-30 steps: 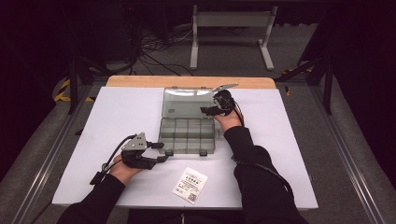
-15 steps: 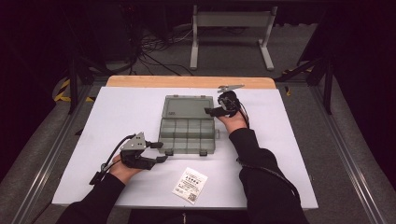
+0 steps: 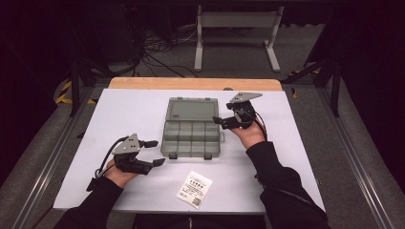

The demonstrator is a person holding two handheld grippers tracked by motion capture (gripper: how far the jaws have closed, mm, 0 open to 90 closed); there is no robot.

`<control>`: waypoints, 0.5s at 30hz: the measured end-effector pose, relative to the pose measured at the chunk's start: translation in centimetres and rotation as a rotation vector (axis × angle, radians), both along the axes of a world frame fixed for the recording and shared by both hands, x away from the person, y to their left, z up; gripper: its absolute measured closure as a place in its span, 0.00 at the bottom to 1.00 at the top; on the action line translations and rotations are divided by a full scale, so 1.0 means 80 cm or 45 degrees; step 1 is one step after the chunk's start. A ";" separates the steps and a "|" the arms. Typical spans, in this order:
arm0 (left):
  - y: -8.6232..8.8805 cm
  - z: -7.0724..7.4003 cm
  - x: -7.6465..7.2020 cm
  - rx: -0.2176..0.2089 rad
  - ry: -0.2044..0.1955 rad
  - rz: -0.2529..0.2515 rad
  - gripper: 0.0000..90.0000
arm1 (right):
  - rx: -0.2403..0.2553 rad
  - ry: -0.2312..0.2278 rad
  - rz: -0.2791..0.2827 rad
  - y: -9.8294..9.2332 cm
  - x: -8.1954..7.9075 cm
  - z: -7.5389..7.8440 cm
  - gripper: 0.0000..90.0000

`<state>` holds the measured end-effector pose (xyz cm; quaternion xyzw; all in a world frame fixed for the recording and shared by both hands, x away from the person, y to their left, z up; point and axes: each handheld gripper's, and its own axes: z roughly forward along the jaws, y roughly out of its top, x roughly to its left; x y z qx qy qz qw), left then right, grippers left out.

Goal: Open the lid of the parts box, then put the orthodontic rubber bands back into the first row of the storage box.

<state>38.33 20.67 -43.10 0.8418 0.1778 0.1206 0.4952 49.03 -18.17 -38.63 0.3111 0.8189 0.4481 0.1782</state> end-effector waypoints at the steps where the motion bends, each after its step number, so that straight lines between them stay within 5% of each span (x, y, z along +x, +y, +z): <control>1: 0.001 0.001 -0.002 -0.006 0.009 0.008 0.31 | -0.004 -0.010 0.016 0.001 -0.006 0.004 0.17; 15: 0.025 0.009 -0.015 -0.020 -0.008 0.054 0.24 | 0.029 -0.078 0.167 0.020 -0.068 0.032 0.10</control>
